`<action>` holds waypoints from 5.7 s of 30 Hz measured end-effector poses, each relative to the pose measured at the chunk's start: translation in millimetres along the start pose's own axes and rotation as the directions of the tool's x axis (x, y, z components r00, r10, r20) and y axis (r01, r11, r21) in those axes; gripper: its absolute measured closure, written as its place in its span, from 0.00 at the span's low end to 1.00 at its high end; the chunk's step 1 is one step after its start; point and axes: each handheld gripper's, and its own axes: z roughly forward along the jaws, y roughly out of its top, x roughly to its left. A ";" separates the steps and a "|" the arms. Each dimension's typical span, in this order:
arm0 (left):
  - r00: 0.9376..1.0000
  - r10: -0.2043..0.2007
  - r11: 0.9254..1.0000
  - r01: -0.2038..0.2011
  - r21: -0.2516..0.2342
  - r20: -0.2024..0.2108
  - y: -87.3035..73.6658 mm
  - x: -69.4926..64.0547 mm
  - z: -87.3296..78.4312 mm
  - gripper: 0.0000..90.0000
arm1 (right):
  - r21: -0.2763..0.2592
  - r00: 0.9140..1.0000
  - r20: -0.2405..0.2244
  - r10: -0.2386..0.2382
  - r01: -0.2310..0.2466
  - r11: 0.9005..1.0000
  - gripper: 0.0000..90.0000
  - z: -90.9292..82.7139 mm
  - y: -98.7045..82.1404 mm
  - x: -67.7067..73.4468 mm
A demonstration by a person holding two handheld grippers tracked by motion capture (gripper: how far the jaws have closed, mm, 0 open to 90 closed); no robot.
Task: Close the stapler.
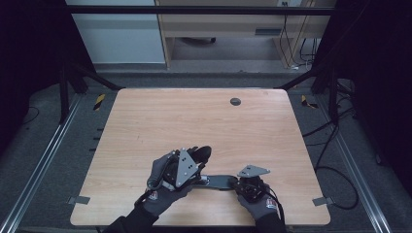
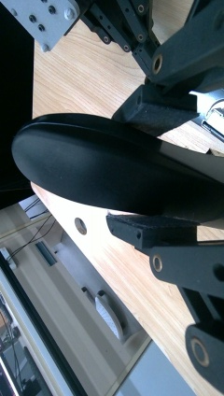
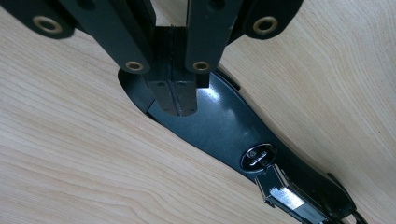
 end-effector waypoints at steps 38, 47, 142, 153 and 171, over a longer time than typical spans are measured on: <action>0.995 0.094 0.995 -0.094 0.037 0.018 -1.0 -25.1 23.3 0.55 | -0.019 1.000 -0.003 -0.006 0.006 1.000 1.00 1.5 -0.9 -1.4; 0.992 0.127 0.991 -0.128 0.044 0.021 -2.9 -32.9 29.2 0.55 | -0.017 1.000 -0.007 -0.004 0.004 1.000 1.00 1.2 -0.8 -1.2; 0.970 0.195 0.975 -0.208 0.083 0.143 -20.5 -62.9 58.5 0.41 | -0.063 1.000 0.018 0.024 -0.023 0.998 0.93 -10.5 -1.9 -12.6; 0.971 0.163 0.983 -0.175 0.055 0.174 -16.9 -60.0 48.5 0.37 | -0.083 0.998 0.041 0.042 -0.039 0.996 0.85 -15.6 -2.0 -18.6; 0.983 0.081 0.997 -0.083 0.004 0.166 -8.0 -39.9 23.9 0.36 | -0.115 0.994 0.059 0.087 -0.080 0.990 0.95 -28.0 -0.6 -29.6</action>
